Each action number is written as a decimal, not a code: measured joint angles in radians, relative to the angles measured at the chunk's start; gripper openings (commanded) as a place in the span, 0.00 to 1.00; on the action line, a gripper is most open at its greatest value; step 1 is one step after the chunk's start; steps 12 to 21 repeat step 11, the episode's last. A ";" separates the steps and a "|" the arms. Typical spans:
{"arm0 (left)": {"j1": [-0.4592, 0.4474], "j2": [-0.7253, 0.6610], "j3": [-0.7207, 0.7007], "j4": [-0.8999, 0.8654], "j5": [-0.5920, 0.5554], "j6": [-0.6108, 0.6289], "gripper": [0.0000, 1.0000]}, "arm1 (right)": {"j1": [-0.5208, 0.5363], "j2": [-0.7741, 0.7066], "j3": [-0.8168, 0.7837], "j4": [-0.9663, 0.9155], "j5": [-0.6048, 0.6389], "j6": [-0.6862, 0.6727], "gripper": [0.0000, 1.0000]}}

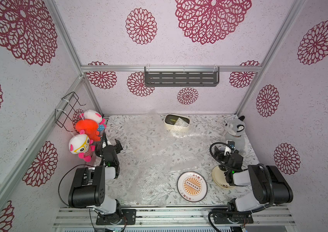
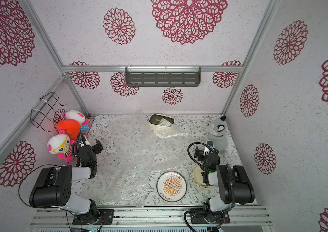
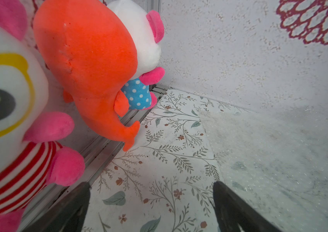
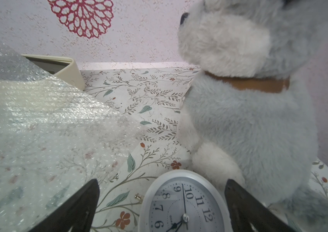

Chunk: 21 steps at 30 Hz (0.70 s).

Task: Unpack dinner plates from bubble wrap
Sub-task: Reset both arms

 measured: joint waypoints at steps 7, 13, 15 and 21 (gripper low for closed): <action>0.000 0.001 0.000 0.000 0.000 0.001 0.98 | 0.000 0.000 0.000 0.000 0.000 0.000 0.99; 0.000 0.006 0.001 -0.004 0.000 0.003 0.98 | 0.000 0.000 0.000 0.000 0.000 0.000 0.99; 0.000 0.006 0.001 -0.004 0.000 0.003 0.98 | 0.000 0.000 0.000 0.000 0.000 0.000 0.99; 0.000 0.006 0.001 -0.004 0.000 0.003 0.98 | 0.000 0.000 0.000 0.000 0.000 0.000 0.99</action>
